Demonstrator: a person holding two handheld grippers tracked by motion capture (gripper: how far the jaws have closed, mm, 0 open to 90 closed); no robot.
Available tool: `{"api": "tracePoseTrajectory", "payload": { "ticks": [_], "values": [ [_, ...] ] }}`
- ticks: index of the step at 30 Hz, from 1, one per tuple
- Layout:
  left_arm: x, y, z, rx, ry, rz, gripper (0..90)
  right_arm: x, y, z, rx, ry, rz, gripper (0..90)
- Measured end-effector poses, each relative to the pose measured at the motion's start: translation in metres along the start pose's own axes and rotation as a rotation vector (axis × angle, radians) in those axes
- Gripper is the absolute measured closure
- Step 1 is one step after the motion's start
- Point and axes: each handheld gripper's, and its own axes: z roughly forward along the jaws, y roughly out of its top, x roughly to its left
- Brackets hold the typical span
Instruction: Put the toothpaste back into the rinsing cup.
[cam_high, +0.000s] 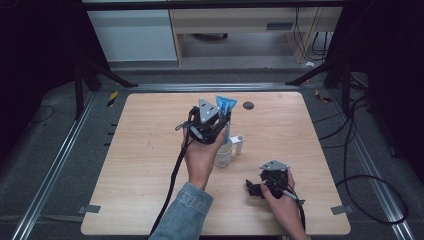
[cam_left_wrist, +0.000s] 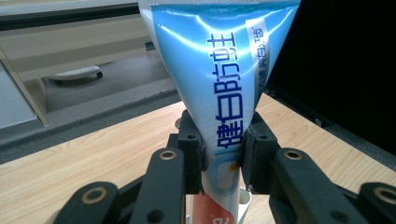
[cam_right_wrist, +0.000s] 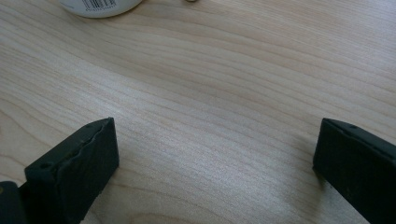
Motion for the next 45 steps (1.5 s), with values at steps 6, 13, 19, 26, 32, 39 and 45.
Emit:
{"api": "tracePoseTrajectory", "payload": {
  "ticks": [6, 13, 19, 26, 32, 39, 45],
  "values": [
    [0.000, -0.007, 0.003, 0.001, 0.001, 0.000, 72.2, 0.000, 0.000, 0.000, 0.000, 0.000, 0.000, 0.4],
    [-0.001, -0.015, 0.008, 0.003, 0.002, -0.003, 72.2, 0.000, 0.000, 0.000, 0.000, -0.001, -0.002, 0.4],
    [0.000, -0.023, 0.011, 0.015, 0.012, -0.009, 72.2, 0.000, 0.000, 0.000, 0.000, 0.000, -0.003, 0.4],
    [-0.001, -0.034, 0.017, 0.029, 0.009, -0.015, 72.2, 0.000, 0.000, 0.000, -0.002, 0.000, -0.007, 0.4],
    [-0.002, -0.039, 0.021, 0.029, 0.017, -0.021, 72.2, 0.000, 0.000, 0.000, -0.001, 0.000, -0.007, 0.4],
    [-0.003, -0.044, 0.022, 0.022, 0.026, -0.023, 72.2, 0.000, 0.000, 0.000, -0.002, -0.001, -0.007, 0.4],
    [-0.005, -0.046, 0.023, 0.018, 0.025, -0.018, 72.2, 0.000, 0.000, 0.000, -0.002, -0.001, -0.007, 0.4]
  ]
}}
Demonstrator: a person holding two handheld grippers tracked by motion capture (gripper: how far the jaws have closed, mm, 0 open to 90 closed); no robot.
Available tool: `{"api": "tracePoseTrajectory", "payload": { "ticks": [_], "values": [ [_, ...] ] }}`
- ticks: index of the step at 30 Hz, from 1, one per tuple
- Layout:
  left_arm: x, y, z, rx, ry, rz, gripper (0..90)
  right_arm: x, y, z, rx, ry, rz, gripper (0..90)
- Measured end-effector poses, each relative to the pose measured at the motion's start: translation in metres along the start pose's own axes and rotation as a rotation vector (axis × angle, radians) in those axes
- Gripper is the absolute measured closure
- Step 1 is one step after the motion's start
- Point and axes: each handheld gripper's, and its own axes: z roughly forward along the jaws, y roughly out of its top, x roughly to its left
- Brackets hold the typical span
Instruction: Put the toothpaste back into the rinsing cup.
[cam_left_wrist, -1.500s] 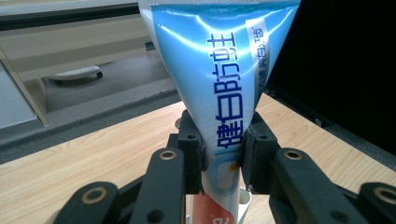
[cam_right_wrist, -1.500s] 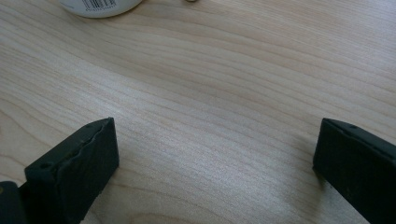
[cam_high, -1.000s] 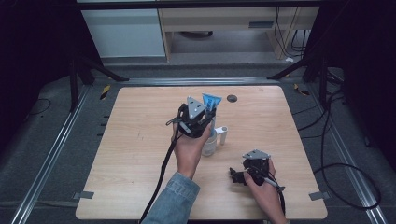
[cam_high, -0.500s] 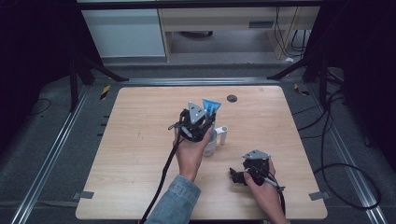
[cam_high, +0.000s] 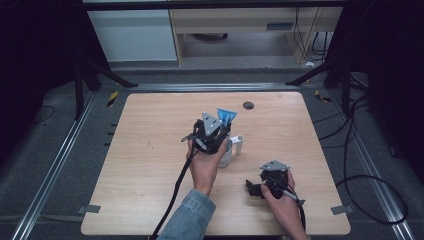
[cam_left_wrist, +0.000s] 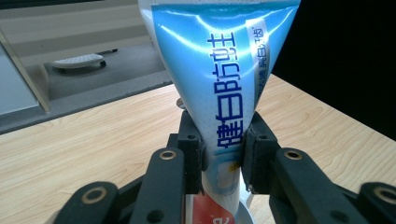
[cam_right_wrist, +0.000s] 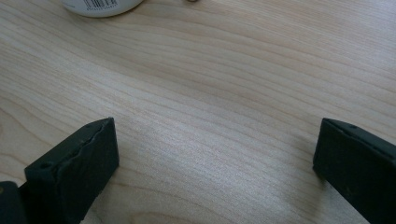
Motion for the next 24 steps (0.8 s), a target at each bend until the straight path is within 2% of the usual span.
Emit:
{"api": "tracePoseTrajectory", "payload": {
  "ticks": [13, 24],
  "values": [
    [0.000, -0.005, 0.001, -0.004, 0.005, -0.005, 72.1, 0.000, 0.000, 0.000, 0.000, 0.000, 0.000, 0.4],
    [0.001, -0.013, 0.004, 0.020, 0.005, -0.009, 72.1, 0.000, 0.000, 0.000, 0.000, 0.000, 0.000, 0.4]
  ]
}}
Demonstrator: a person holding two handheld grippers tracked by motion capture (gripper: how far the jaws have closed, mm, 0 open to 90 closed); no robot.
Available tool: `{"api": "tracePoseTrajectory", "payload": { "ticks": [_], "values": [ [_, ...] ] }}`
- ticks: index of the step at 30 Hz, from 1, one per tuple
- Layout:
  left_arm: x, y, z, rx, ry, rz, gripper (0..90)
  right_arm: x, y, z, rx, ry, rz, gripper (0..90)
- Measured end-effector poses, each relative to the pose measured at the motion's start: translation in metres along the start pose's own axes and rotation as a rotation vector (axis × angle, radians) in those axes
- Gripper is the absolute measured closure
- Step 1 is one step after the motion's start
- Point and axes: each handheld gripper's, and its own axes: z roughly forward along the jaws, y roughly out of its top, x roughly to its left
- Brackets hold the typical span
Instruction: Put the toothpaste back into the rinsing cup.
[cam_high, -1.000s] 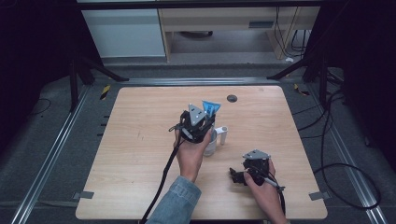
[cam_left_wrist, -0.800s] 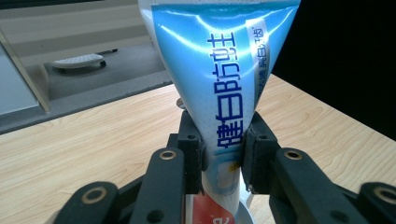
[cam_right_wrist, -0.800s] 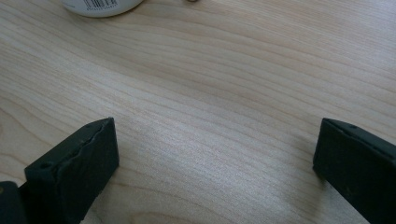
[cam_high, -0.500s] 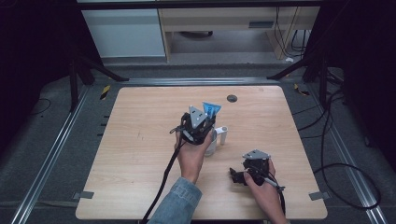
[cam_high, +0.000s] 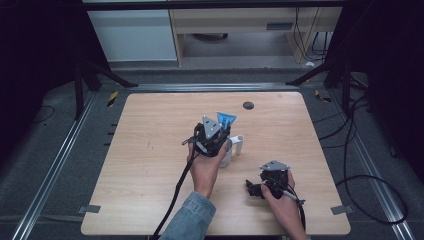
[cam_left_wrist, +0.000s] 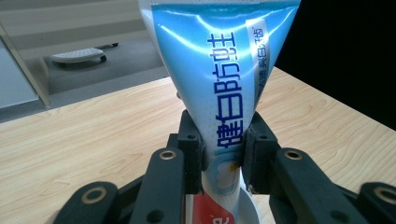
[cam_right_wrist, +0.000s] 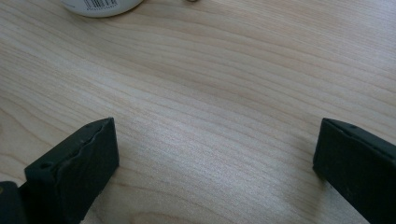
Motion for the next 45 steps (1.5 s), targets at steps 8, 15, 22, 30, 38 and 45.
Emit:
{"api": "tracePoseTrajectory", "payload": {
  "ticks": [8, 15, 22, 30, 38, 45],
  "values": [
    [0.000, -0.004, 0.002, 0.021, 0.001, 0.003, 72.1, 0.000, 0.000, 0.000, -0.001, 0.001, 0.001, 0.4],
    [0.000, -0.006, 0.004, 0.052, 0.006, 0.009, 72.0, 0.000, 0.000, 0.000, -0.001, 0.001, 0.001, 0.4],
    [0.002, -0.011, 0.008, 0.079, 0.007, 0.000, 72.0, 0.000, 0.000, 0.000, -0.001, 0.001, 0.001, 0.4],
    [0.003, -0.013, 0.010, 0.086, 0.007, -0.003, 72.0, 0.000, 0.000, 0.000, -0.001, 0.002, 0.001, 0.4],
    [0.003, -0.013, 0.010, 0.088, 0.007, -0.001, 71.9, 0.000, 0.000, 0.000, -0.001, 0.001, 0.001, 0.4],
    [0.003, -0.011, 0.014, 0.093, 0.008, -0.009, 71.3, 0.000, 0.000, 0.000, -0.001, 0.001, 0.001, 0.4]
  ]
}}
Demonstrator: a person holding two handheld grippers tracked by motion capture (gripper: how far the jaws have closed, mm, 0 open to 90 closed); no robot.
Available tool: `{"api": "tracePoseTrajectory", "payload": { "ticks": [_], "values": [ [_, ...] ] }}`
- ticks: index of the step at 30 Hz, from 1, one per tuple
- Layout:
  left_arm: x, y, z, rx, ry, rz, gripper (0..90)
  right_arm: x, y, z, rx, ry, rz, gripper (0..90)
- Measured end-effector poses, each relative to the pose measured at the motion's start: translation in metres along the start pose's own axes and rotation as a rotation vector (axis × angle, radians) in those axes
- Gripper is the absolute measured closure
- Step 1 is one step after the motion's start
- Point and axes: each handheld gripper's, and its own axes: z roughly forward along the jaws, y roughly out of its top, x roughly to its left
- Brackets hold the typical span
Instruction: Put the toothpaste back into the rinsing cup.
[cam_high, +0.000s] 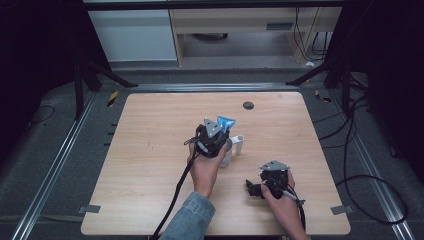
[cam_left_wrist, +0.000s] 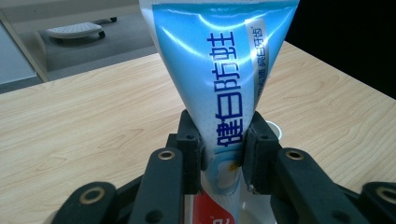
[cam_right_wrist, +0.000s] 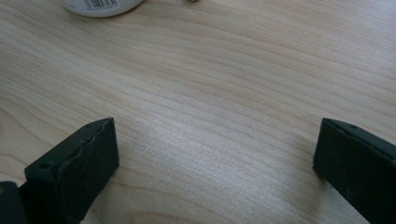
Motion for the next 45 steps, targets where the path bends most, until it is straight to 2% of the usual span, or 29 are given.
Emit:
{"api": "tracePoseTrajectory", "payload": {
  "ticks": [15, 18, 31, 37, 43, 45],
  "values": [
    [0.004, 0.004, 0.010, 0.004, -0.004, -0.012, 70.2, 0.000, 0.000, 0.000, 0.000, 0.000, 0.000, 0.4],
    [0.005, 0.005, 0.012, 0.006, -0.008, -0.030, 69.8, 0.000, 0.000, 0.000, 0.000, 0.000, 0.001, 0.4],
    [0.003, 0.004, 0.012, 0.008, -0.008, -0.012, 68.2, 0.000, 0.000, 0.000, -0.001, 0.002, -0.005, 0.4],
    [0.002, 0.003, 0.013, 0.014, -0.002, 0.004, 63.9, 0.000, 0.000, 0.000, -0.001, 0.002, -0.007, 0.4],
    [0.003, 0.003, 0.014, 0.018, 0.017, 0.015, 52.2, 0.000, 0.000, 0.000, 0.000, 0.002, -0.006, 0.4],
    [0.004, 0.003, 0.013, 0.021, 0.015, 0.013, 51.6, 0.000, 0.000, 0.000, -0.001, 0.002, -0.006, 0.4]
  ]
}}
